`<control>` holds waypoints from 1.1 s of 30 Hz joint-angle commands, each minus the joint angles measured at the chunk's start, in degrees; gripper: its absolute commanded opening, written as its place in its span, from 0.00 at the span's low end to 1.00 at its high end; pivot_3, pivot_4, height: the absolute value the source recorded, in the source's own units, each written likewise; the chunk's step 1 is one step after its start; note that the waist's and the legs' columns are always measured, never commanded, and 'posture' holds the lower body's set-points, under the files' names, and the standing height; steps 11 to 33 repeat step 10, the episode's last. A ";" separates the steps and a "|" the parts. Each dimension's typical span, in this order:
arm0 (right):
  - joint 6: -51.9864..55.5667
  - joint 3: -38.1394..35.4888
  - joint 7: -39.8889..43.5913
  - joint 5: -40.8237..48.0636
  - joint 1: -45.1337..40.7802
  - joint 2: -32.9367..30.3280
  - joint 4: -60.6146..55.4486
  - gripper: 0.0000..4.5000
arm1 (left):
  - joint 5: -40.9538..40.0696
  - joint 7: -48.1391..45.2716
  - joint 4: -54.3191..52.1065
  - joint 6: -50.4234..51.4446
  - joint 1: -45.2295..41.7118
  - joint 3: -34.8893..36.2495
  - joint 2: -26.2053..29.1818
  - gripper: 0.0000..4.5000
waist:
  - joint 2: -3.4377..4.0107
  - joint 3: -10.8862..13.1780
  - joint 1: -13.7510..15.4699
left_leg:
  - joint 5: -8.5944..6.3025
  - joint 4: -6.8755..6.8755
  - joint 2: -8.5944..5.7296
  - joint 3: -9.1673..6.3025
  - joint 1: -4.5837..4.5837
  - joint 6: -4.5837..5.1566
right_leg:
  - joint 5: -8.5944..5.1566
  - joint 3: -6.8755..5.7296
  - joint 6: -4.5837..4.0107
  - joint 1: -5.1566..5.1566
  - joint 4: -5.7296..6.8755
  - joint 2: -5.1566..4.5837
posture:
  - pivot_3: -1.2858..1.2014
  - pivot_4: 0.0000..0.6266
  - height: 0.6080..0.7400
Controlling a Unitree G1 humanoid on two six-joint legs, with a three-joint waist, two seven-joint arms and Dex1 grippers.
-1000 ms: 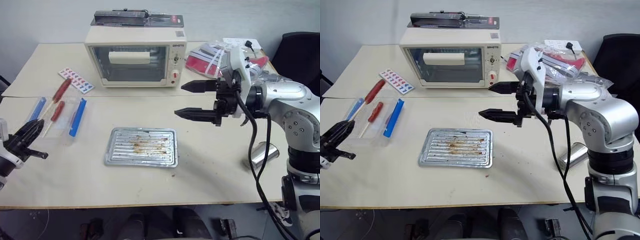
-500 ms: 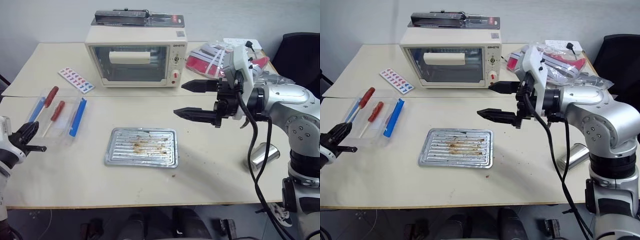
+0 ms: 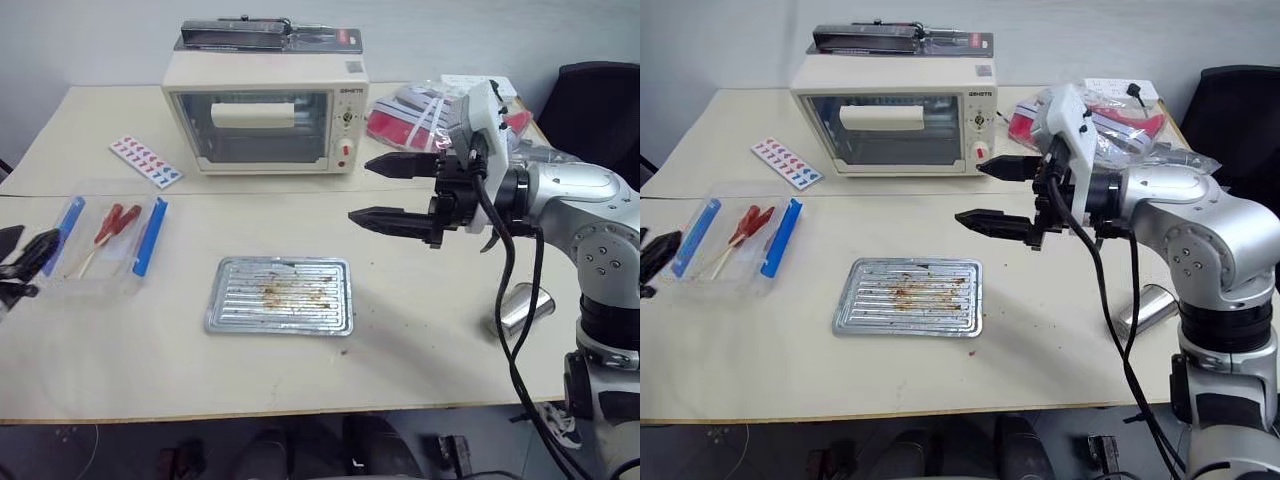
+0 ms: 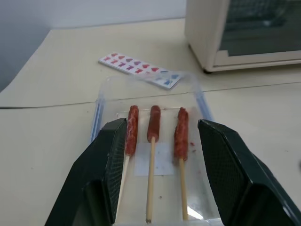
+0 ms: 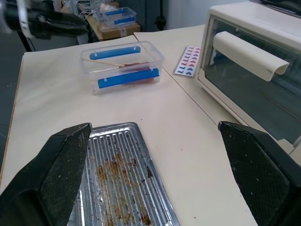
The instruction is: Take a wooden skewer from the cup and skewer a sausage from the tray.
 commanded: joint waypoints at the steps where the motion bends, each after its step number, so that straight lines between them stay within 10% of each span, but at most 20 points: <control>1: -1.21 -1.42 2.55 0.75 -1.83 -2.12 0.59 1.00 | -4.33 -5.25 -3.41 3.68 7.11 11.48 1.25 0.56 | 0.02 0.00 -0.09 | 0.00 -0.02 0.00 0.03 0.03 0.00 | 0.00 0.03 0.00 0.01 0.00 -0.01 | 0.52 0.24 1.00; 33: -0.35 -0.94 7.20 1.86 -2.36 -3.63 3.61 1.00 | -6.61 -10.39 -3.92 4.67 17.39 18.17 0.39 0.56 | 0.02 0.00 0.40 | 0.00 -0.06 0.00 0.02 0.13 0.01 | -0.01 0.02 -0.02 0.10 -0.21 -0.04 | 0.52 0.24 1.00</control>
